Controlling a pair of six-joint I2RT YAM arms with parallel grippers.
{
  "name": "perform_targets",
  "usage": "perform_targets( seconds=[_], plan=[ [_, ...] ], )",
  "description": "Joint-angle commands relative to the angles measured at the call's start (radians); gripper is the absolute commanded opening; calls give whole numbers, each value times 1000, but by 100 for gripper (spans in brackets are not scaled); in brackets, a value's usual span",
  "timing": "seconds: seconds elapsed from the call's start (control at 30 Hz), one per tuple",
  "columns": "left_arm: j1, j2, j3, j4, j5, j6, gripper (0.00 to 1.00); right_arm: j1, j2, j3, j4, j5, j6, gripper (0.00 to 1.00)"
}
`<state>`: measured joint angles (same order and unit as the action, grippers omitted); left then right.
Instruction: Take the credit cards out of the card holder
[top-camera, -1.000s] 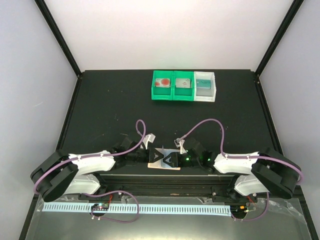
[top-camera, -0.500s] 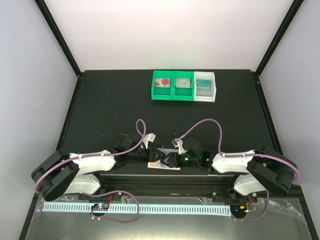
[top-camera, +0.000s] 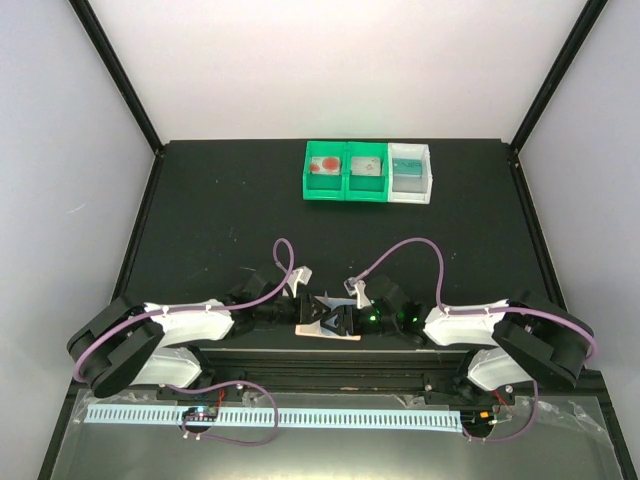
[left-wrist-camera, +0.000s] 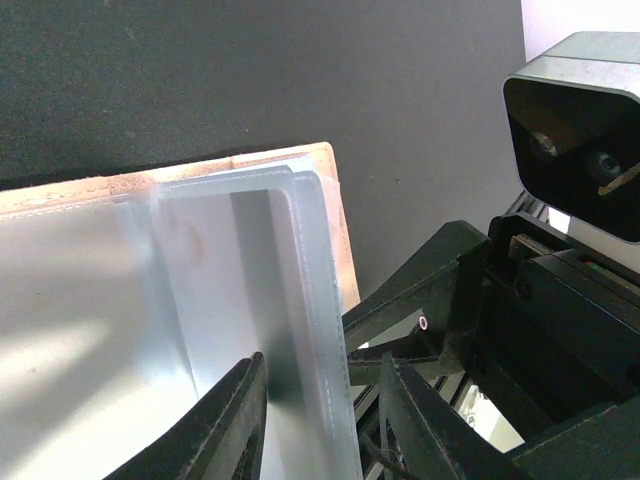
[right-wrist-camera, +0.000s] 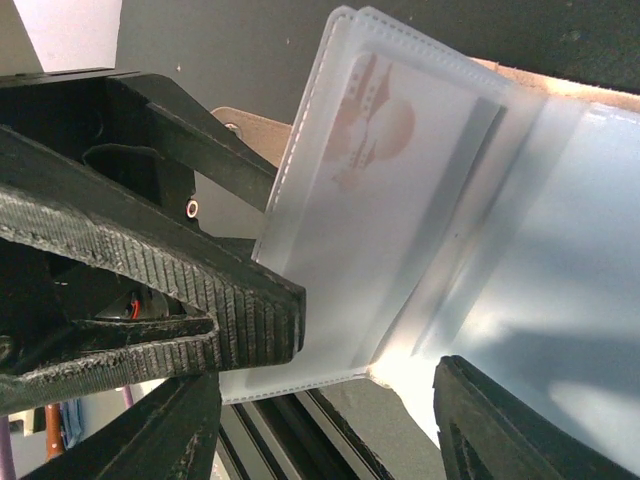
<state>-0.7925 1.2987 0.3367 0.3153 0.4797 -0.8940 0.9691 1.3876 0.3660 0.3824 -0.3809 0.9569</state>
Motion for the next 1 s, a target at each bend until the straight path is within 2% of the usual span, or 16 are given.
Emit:
perform_targets(
  seconds=[0.0, 0.17, 0.3, 0.43, 0.57, 0.77, 0.97],
  plan=[
    [-2, 10, 30, 25, 21, 3, 34, 4, 5, 8, 53, -1, 4, 62],
    [-4, 1, 30, 20, 20, 1, 34, 9, 7, 11, 54, -1, 5, 64],
    [-3, -2, 32, 17, 19, 1, 35, 10, 12, 13, 52, 5, 5, 62],
    [-3, -5, 29, 13, 17, 2, 36, 10, 25, 18, 19, 28, 9, 52],
    [-4, -12, 30, -8, 9, 9, 42, 9, 30, 19, -20, 53, 8, 45],
    [-2, -62, 38, -83, -36, 42, 46, 10, 8, 13, -47, 71, 9, 44],
    [-2, -108, 47, -186, -109, 82, 46, 11, -13, 16, -97, 95, -1, 44]
  ],
)
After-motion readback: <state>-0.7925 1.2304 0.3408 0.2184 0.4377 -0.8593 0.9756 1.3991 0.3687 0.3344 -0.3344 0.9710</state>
